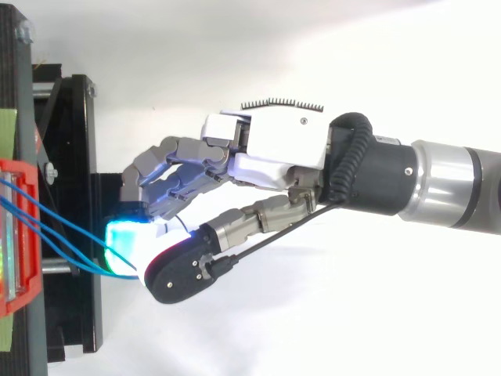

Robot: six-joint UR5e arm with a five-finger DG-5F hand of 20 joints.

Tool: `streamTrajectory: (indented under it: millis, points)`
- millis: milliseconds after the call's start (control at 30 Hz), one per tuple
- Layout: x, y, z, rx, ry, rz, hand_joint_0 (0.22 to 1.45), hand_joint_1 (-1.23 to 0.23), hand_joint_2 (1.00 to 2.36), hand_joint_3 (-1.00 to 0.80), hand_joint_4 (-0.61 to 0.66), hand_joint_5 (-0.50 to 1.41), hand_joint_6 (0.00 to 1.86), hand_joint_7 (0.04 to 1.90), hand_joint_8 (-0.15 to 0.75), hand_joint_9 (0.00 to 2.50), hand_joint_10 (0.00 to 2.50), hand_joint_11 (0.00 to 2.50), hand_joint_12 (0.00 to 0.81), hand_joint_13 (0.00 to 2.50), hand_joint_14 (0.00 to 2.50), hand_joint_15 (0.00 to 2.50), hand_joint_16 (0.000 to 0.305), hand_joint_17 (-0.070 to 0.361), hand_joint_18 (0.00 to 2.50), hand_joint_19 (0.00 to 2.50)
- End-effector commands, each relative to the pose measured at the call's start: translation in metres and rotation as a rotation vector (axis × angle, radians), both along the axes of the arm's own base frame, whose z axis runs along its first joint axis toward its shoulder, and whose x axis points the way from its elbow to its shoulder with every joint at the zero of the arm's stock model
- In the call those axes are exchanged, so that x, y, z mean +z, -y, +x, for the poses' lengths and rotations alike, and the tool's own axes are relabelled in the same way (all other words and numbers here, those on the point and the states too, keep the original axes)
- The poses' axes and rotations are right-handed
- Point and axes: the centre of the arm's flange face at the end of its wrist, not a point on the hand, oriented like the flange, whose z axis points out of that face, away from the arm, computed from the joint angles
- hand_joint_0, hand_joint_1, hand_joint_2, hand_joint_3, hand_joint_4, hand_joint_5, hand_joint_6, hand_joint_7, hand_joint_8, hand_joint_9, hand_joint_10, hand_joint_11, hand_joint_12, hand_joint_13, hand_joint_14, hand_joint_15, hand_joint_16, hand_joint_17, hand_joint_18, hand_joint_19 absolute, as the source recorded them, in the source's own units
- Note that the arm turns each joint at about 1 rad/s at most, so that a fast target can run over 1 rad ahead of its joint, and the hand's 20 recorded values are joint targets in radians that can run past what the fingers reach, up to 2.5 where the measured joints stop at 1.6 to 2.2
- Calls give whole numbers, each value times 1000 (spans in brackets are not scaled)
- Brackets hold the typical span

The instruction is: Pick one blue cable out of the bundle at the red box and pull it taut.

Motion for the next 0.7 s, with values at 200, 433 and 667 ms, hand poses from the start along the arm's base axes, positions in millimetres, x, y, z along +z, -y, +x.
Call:
streamTrajectory:
  millis: [200, 433, 667]
  points:
    - [-1, -1, 0, 1, -6, -3, 501, -798, 1000, -500, 154, -229, 834, 816, 314, 523, 8, 563, 417, 526, 8, 290, 56, 127, 499, 296]
    - [-1, -2, 0, 6, -5, -15, 488, -760, 1000, -500, 191, -196, 758, 797, 324, 541, 8, 567, 422, 524, 8, 286, 57, 128, 495, 302]
    - [-19, 3, -10, -26, -26, -85, 493, -730, 1000, -500, 184, -173, 696, 885, 322, 559, 8, 564, 422, 534, 8, 290, 56, 126, 496, 308]
